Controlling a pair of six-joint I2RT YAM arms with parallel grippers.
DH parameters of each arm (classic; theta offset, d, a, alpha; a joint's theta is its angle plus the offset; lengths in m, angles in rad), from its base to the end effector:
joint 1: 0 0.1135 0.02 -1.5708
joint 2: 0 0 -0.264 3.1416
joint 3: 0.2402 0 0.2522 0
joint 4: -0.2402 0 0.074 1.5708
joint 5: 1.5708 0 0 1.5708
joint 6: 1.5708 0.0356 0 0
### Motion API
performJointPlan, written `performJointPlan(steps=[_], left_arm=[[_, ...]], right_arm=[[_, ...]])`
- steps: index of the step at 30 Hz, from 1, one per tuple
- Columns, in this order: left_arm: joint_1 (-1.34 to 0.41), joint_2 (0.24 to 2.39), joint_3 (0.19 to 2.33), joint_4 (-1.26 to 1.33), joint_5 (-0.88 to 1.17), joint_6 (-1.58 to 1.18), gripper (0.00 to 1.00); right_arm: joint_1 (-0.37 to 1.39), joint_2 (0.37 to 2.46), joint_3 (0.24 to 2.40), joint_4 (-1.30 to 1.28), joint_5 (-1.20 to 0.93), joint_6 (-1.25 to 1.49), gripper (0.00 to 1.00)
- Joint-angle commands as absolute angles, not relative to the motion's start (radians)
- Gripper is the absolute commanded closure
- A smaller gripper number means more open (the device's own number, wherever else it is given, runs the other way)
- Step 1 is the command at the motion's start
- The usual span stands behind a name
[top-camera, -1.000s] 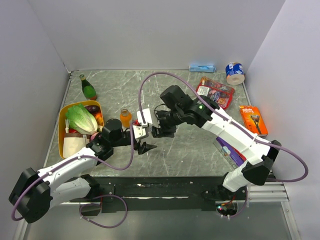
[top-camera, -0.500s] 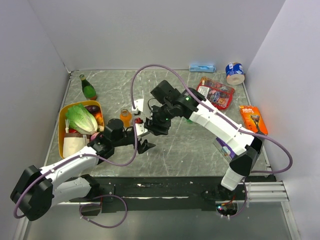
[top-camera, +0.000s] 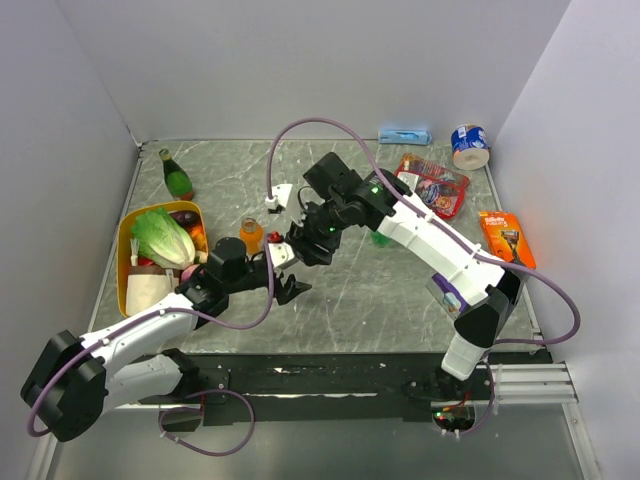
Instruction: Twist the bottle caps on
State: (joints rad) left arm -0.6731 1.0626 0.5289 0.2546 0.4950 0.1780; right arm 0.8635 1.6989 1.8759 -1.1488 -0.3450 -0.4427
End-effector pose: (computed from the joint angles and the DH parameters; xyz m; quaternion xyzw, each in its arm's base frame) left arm 0.1726 -0.1592 0.2422 0.4539 0.6443 -0.3327 0.5178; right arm 0.2150 0.2700 0.3887 -0.6122 0.7168 0.2211 0.2500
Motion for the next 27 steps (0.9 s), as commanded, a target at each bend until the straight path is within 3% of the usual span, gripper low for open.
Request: performJointPlan(steps=[1, 5, 14, 23, 27], left_arm=[[-0.678, 1.022, 0.555, 0.546, 0.489, 0.141, 0.99], [-0.678, 1.014, 0.535, 0.541, 0.505, 0.149, 0.99], [-0.68, 1.006, 0.517, 0.532, 0.515, 0.147, 0.99], [-0.677, 0.993, 0.514, 0.482, 0.525, 0.175, 0.99], [-0.677, 0.988, 0.523, 0.393, 0.574, 0.222, 0.99]], right_arm=[[0.877, 1.735, 1.899, -1.16, -0.351, -0.411, 0.35], [0.877, 1.727, 1.92, -1.154, -0.336, -0.434, 0.21], [0.858, 1.726, 1.993, -1.187, -0.324, -0.456, 0.0], [0.746, 1.507, 1.777, -1.16, -0.422, -0.463, 0.0], [0.704, 1.415, 1.717, -1.137, -0.462, -0.602, 0.0]])
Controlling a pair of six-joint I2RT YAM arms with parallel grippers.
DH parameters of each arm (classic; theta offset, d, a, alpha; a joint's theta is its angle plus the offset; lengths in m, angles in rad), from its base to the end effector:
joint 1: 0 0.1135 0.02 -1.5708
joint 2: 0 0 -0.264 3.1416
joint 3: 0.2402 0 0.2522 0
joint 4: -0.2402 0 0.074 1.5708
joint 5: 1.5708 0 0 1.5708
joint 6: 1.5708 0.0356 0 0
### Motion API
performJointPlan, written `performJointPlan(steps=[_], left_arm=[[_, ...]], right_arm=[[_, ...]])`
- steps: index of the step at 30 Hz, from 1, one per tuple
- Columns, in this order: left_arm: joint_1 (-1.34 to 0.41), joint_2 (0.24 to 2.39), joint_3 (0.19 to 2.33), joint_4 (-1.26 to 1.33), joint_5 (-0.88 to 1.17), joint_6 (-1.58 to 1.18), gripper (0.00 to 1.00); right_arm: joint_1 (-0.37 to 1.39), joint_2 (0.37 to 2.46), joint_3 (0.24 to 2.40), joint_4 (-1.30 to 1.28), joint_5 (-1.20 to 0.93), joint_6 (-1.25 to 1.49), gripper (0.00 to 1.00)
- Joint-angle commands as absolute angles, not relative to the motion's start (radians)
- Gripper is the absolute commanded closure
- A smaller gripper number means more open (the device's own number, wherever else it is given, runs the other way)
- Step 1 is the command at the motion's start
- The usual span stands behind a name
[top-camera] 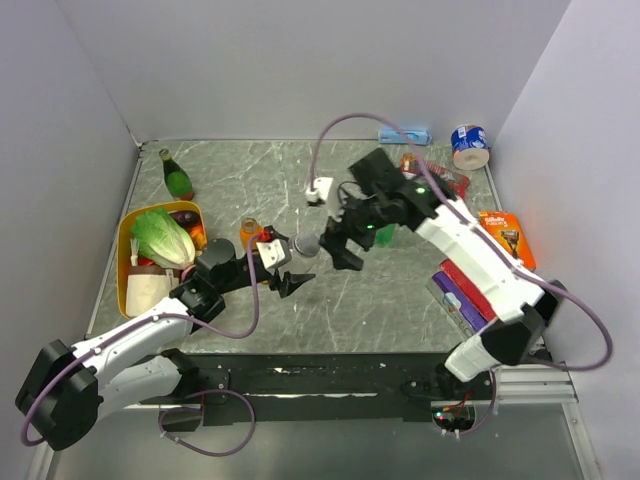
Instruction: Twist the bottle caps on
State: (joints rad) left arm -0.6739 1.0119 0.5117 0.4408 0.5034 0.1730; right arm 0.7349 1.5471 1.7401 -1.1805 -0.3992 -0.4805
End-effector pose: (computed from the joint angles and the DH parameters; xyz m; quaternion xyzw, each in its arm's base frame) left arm 0.1680 -0.1562 0.2663 0.4454 0.5724 -0.3402 0.5985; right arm 0.2144 0.2124 0.3942 -0.5828 0.7381 0.2241 0.2555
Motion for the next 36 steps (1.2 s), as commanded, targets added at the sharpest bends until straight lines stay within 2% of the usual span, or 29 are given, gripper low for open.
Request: performJointPlan(steps=[1, 3, 5, 8, 14, 18, 29, 36], left_arm=[[-0.678, 0.988, 0.531, 0.378, 0.587, 0.254, 0.99], [-0.676, 0.992, 0.541, 0.341, 0.624, 0.287, 0.99], [-0.678, 1.002, 0.569, 0.278, 0.666, 0.331, 0.99], [-0.677, 1.026, 0.604, 0.212, 0.702, 0.403, 0.99], [-0.676, 1.049, 0.653, 0.135, 0.719, 0.515, 0.99], [-0.676, 1.057, 0.689, 0.098, 0.729, 0.551, 0.99], [-0.678, 1.066, 0.707, 0.083, 0.741, 0.555, 0.99], [-0.677, 1.075, 0.713, 0.081, 0.75, 0.569, 0.99]], right_arm=[[0.697, 1.405, 1.712, -1.125, -0.462, -0.635, 0.0], [0.684, 1.39, 1.721, -1.115, -0.465, -0.739, 0.02], [0.687, 1.39, 1.739, -1.14, -0.518, -0.832, 0.1], [0.722, 1.385, 1.766, -1.152, -0.584, -1.007, 0.15], [0.836, 1.332, 1.636, -1.125, -0.557, -1.256, 0.1], [0.894, 1.313, 1.58, -1.068, -0.548, -1.305, 0.07], [0.913, 1.319, 1.578, -1.026, -0.509, -1.305, 0.11], [0.914, 1.335, 1.589, -1.049, -0.506, -1.312, 0.2]])
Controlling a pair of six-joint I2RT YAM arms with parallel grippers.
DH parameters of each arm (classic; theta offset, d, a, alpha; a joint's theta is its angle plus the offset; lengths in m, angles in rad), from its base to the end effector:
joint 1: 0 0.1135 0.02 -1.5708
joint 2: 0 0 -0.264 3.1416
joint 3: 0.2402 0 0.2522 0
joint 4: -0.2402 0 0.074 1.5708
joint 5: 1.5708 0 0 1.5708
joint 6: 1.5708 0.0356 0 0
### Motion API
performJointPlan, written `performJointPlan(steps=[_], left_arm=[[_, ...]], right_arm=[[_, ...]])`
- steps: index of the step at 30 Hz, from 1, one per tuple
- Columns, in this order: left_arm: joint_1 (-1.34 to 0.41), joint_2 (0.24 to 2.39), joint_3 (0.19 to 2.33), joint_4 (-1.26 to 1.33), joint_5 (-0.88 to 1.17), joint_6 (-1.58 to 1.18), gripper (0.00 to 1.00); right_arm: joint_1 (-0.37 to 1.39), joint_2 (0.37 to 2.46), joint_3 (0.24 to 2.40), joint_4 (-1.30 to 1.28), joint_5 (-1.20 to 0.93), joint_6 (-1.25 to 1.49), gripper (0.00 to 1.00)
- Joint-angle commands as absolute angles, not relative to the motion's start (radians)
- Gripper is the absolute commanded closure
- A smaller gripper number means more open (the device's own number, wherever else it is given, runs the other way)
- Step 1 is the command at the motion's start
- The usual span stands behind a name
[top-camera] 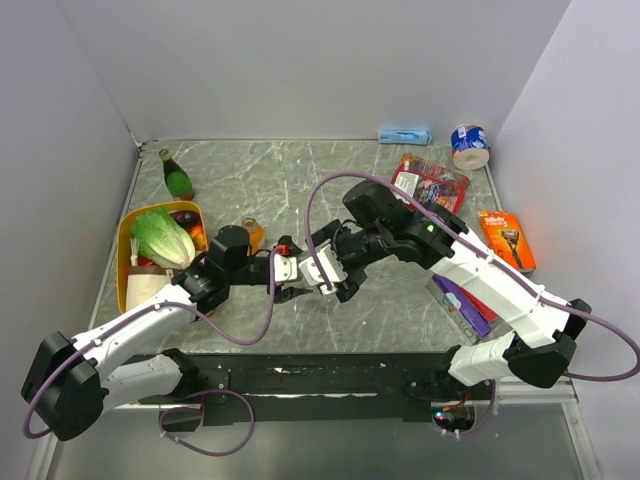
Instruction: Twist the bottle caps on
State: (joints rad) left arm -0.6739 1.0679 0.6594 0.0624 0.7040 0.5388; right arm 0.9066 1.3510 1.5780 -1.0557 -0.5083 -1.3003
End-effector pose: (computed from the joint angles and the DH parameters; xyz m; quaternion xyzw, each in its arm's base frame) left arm 0.1704 -0.1656 0.2683 0.6006 0.5183 -0.3179 0.5193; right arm 0.1458 0.2143 0.4073 -0.8464 0.3250 0.1611 0.3900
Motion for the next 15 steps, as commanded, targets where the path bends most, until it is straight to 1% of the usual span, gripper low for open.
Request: performJointPlan(steps=[1, 4, 11, 14, 15], left_arm=[[-0.676, 1.075, 0.716, 0.081, 0.75, 0.571, 0.99], [-0.677, 1.075, 0.719, 0.08, 0.749, 0.574, 0.99], [-0.678, 1.075, 0.726, 0.081, 0.753, 0.577, 0.99], [-0.678, 1.078, 0.727, 0.084, 0.755, 0.575, 0.99], [-0.677, 1.078, 0.727, 0.089, 0.753, 0.577, 0.99]], right_arm=[[0.913, 1.339, 1.594, -1.054, -0.508, -1.315, 0.21], [0.911, 1.353, 1.6, -1.071, -0.506, -1.321, 0.26], [0.913, 1.373, 1.603, -1.054, -0.494, -1.312, 0.3], [0.913, 1.382, 1.608, -1.048, -0.485, -1.302, 0.36], [0.913, 1.384, 1.609, -1.048, -0.483, -1.299, 0.4]])
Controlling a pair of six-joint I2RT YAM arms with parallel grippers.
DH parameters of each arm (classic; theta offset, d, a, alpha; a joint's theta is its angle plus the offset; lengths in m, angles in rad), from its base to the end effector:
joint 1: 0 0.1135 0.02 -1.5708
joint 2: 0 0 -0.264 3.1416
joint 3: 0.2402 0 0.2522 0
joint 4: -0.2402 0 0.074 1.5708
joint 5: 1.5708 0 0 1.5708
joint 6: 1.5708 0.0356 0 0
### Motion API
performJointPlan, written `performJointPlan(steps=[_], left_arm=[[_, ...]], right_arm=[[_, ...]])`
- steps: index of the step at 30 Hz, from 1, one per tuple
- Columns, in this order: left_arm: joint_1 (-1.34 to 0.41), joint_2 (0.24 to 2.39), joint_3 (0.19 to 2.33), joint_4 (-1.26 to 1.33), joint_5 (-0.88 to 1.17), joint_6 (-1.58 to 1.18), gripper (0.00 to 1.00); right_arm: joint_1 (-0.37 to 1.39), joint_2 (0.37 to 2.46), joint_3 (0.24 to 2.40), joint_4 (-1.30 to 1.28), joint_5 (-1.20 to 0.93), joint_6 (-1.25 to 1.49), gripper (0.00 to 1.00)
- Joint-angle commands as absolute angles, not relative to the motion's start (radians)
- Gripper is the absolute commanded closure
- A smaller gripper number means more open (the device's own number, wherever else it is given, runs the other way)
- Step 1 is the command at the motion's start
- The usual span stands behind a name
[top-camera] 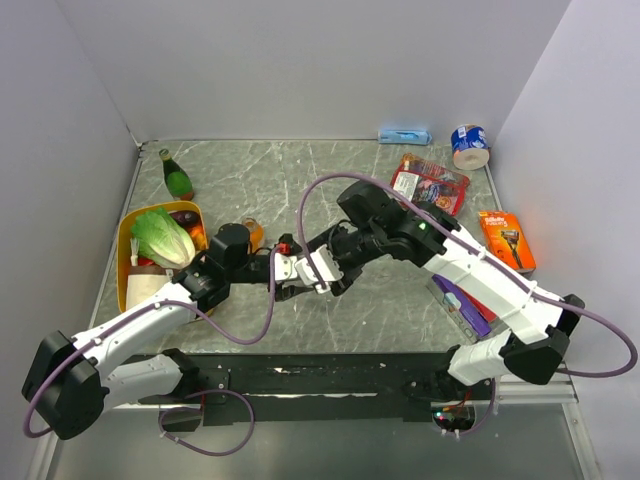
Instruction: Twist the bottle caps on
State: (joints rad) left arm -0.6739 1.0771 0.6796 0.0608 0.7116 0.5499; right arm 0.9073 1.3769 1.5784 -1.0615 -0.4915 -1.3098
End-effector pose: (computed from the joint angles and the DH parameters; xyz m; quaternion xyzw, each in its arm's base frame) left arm 0.1725 -0.1675 0.2731 0.6041 0.5100 -0.3172 0.5237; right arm 0.1505 0.2198 0.4005 -0.8517 0.3298 0.1560 0.3763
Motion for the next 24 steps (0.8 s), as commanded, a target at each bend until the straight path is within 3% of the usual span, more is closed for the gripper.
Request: performJointPlan(steps=[1, 8, 14, 15, 18, 24], left_arm=[[-0.678, 1.08, 0.729, 0.09, 0.752, 0.575, 0.99], [-0.678, 1.074, 0.724, 0.23, 0.632, 0.43, 0.99], [-0.701, 1.098, 0.755, 0.331, 0.41, 0.348, 0.99], [-0.703, 1.107, 0.759, 0.334, 0.4, 0.348, 0.99], [-0.712, 1.121, 0.759, 0.339, 0.355, 0.354, 0.99], [-0.715, 1.134, 0.749, 0.336, 0.272, 0.298, 0.99]], right_arm=[[0.913, 1.39, 1.612, -1.046, -0.48, -1.287, 0.42], [0.907, 1.463, 1.657, -0.962, -0.4, -0.993, 0.64], [0.859, 1.724, 1.969, -1.199, -0.473, -0.521, 0.75], [0.841, 1.789, 2.047, -1.242, -0.503, -0.426, 0.76], [0.83, 1.804, 2.017, -1.229, -0.546, -0.345, 0.74], [0.822, 1.822, 2.039, -1.214, -0.46, -0.247, 0.69]])
